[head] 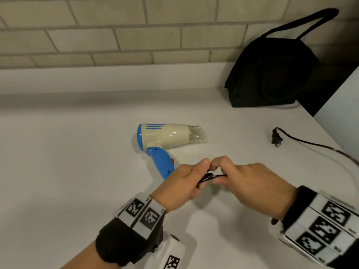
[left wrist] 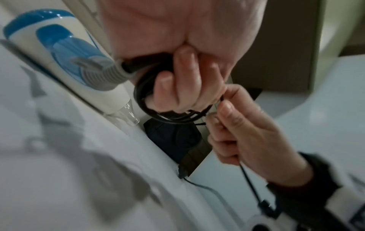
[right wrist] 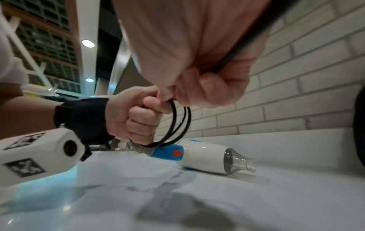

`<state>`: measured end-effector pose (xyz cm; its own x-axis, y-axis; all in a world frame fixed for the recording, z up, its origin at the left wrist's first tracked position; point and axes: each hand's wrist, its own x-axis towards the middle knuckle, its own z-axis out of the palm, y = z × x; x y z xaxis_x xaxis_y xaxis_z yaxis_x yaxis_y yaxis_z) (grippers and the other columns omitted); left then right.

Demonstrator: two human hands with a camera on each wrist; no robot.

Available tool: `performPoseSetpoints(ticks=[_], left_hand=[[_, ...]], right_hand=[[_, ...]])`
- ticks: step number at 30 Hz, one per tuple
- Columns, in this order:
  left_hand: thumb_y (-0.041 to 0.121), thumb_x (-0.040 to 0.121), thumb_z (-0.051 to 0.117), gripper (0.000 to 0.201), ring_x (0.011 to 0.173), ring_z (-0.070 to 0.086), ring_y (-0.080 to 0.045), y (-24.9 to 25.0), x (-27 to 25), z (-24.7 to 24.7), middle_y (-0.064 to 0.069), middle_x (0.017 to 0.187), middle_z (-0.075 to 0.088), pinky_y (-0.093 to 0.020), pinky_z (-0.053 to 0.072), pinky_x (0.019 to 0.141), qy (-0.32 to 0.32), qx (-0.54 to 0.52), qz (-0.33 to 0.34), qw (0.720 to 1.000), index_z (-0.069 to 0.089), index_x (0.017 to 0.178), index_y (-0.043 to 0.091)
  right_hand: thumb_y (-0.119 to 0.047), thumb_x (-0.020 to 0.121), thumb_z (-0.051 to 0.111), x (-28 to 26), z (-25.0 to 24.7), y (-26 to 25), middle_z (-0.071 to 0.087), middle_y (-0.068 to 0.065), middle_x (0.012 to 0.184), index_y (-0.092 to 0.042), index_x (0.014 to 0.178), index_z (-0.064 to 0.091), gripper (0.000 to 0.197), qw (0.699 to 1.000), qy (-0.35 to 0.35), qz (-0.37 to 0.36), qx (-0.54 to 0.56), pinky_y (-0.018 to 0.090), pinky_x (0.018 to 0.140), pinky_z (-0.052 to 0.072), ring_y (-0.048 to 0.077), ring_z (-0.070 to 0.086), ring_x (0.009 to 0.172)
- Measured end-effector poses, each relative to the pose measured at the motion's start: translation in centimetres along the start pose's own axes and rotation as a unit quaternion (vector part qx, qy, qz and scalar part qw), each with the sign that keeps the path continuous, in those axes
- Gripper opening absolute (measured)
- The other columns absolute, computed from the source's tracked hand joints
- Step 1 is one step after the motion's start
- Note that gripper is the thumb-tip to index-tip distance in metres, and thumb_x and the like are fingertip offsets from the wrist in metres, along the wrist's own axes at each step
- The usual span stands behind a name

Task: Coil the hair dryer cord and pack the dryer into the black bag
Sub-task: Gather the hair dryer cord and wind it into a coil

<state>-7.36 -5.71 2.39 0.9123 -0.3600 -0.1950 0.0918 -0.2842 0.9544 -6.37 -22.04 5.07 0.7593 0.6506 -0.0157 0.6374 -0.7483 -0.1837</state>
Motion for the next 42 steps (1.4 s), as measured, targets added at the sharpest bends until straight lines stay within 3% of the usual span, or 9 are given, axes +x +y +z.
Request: performPoseSetpoints(ticks=[4, 8, 13, 17, 20, 26, 31, 36, 42], left_hand=[[0.060, 0.081, 0.033, 0.054, 0.032, 0.017, -0.005, -0.2, -0.2, -1.0, 0.012, 0.029, 0.025, -0.014, 0.022, 0.037, -0.034, -0.065, -0.012, 0.997, 0.029, 0.043, 0.022], [0.057, 0.069, 0.059, 0.045, 0.029, 0.017, -0.002, -0.3, -0.5, -2.3, 0.015, 0.029, 0.026, -0.016, 0.016, 0.036, -0.090, -0.167, -0.006, 0.982, 0.042, 0.040, 0.026], [0.046, 0.077, 0.055, 0.052, 0.026, 0.019, -0.002, -0.8, -0.1, -2.7, 0.015, 0.026, 0.027, -0.022, 0.013, 0.037, -0.089, -0.226, -0.016, 0.970, 0.044, 0.032, 0.023], [0.040, 0.087, 0.043, 0.053, 0.028, 0.024, -0.004, -0.9, 0.4, -2.2, 0.014, 0.030, 0.026, -0.018, 0.035, 0.041, -0.062, -0.237, -0.035, 0.969, 0.038, 0.036, 0.025], [0.046, 0.085, 0.042, 0.048, 0.029, 0.025, -0.005, -0.9, 0.2, -1.7, 0.014, 0.033, 0.024, -0.018, 0.045, 0.053, -0.053, -0.243, -0.054, 0.967, 0.034, 0.042, 0.027], [0.045, 0.077, 0.049, 0.045, 0.026, 0.015, -0.002, -0.6, 0.4, -1.3, 0.012, 0.031, 0.021, -0.022, 0.020, 0.040, -0.032, -0.328, -0.087, 0.940, 0.025, 0.046, 0.022], [0.042, 0.072, 0.048, 0.041, 0.026, 0.013, -0.003, -0.7, 0.1, -1.3, 0.011, 0.031, 0.020, -0.015, 0.014, 0.035, 0.030, -0.332, -0.095, 0.938, 0.025, 0.045, 0.022], [0.040, 0.074, 0.051, 0.041, 0.023, 0.014, -0.003, -0.3, -0.1, -3.3, 0.011, 0.031, 0.021, -0.016, 0.009, 0.034, 0.124, -0.430, -0.070, 0.891, 0.027, 0.045, 0.023], [0.036, 0.093, 0.037, 0.050, 0.022, 0.017, -0.003, -0.5, 0.1, -4.1, 0.011, 0.029, 0.022, -0.018, 0.011, 0.034, 0.222, -0.461, -0.028, 0.859, 0.020, 0.048, 0.022]], right_hand=[[-0.078, 0.064, 0.023, 1.2, 1.1, 0.1, 0.049, -0.009, 0.070, -0.026, 0.106, 0.021, 0.066, 0.996, 0.007, -0.004, 0.090, 0.033, 0.055, 0.045, 0.021, 0.054, 0.060], [-0.059, 0.074, 0.054, 2.9, 1.9, 0.0, 0.046, -0.005, 0.067, -0.028, 0.107, 0.032, 0.051, 0.962, 0.082, 0.006, 0.259, 0.025, 0.058, 0.040, 0.008, 0.043, 0.056], [-0.011, 0.090, 0.044, 4.4, 2.8, -0.3, 0.057, -0.008, 0.071, -0.019, 0.088, 0.052, 0.011, 0.941, 0.025, 0.013, 0.338, 0.015, 0.061, 0.046, -0.001, 0.058, 0.060], [-0.010, 0.093, 0.039, 4.2, 3.0, 0.2, 0.058, -0.010, 0.069, -0.029, 0.078, 0.044, 0.025, 0.922, 0.011, 0.028, 0.386, 0.011, 0.059, 0.046, 0.012, 0.060, 0.061], [-0.019, 0.095, 0.036, 3.6, 3.0, 0.3, 0.060, -0.010, 0.054, -0.025, 0.072, 0.043, 0.024, 0.909, -0.017, 0.048, 0.413, 0.031, 0.049, 0.047, 0.015, 0.056, 0.047], [-0.027, 0.096, 0.032, 4.0, 3.3, 0.1, 0.056, -0.017, 0.040, -0.027, 0.064, 0.041, 0.033, 0.911, -0.021, 0.074, 0.404, 0.025, 0.035, 0.037, 0.004, 0.045, 0.028], [-0.042, 0.083, 0.053, 3.9, 2.4, 1.0, 0.055, -0.005, 0.050, -0.027, 0.077, 0.050, 0.016, 0.903, -0.078, 0.090, 0.413, 0.036, 0.046, 0.044, 0.016, 0.051, 0.042], [-0.052, 0.082, 0.050, 1.2, -0.6, 4.2, 0.053, -0.013, 0.054, -0.034, 0.098, 0.054, 0.025, 0.981, -0.130, 0.094, 0.106, 0.017, 0.055, 0.036, -0.005, 0.050, 0.051], [-0.057, 0.079, 0.033, -1.3, -1.4, 5.1, 0.064, -0.023, 0.061, -0.039, 0.106, 0.058, 0.041, 0.980, 0.063, 0.108, 0.157, 0.023, 0.060, 0.046, 0.004, 0.061, 0.063]])
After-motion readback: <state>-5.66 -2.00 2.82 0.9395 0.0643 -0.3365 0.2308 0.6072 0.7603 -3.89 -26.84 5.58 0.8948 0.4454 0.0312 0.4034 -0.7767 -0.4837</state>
